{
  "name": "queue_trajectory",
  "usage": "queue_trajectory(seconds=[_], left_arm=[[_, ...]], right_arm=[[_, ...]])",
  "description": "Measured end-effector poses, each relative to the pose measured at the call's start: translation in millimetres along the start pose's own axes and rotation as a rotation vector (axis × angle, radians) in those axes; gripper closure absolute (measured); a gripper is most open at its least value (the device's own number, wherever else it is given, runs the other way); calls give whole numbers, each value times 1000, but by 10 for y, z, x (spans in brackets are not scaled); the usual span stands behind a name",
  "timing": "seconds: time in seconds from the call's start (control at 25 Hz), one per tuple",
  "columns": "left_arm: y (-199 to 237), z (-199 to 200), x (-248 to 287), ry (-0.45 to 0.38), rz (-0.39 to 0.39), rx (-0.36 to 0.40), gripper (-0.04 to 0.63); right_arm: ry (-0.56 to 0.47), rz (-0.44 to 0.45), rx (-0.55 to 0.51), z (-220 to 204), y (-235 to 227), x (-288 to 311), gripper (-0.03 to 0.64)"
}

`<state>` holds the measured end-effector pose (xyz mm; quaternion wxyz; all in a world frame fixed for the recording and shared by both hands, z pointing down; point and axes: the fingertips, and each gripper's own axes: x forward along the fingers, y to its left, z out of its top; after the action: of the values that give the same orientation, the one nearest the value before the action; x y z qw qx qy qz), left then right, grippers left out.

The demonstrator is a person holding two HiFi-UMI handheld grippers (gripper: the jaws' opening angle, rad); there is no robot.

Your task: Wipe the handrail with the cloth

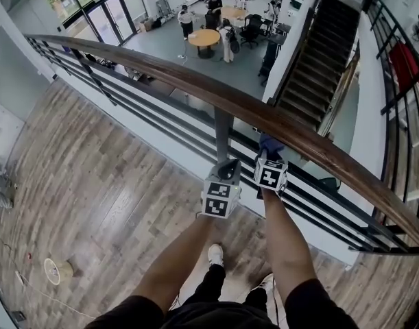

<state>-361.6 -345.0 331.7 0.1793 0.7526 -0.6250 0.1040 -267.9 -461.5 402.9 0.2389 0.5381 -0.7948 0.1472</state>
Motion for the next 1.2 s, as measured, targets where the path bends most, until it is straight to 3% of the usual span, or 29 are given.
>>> queue_trajectory(seconds=[0.32, 0.76, 1.2], left_arm=[[-792, 23, 160, 18, -39, 19, 597], [-2182, -111, 497, 51, -137, 44, 597], [-3278, -193, 751, 78, -198, 35, 597]], right_arm=[[36, -2, 34, -190, -720, -382, 525], [65, -65, 83, -629, -2072, -1007, 525], [88, -145, 123, -1066, -3321, -1592, 525]])
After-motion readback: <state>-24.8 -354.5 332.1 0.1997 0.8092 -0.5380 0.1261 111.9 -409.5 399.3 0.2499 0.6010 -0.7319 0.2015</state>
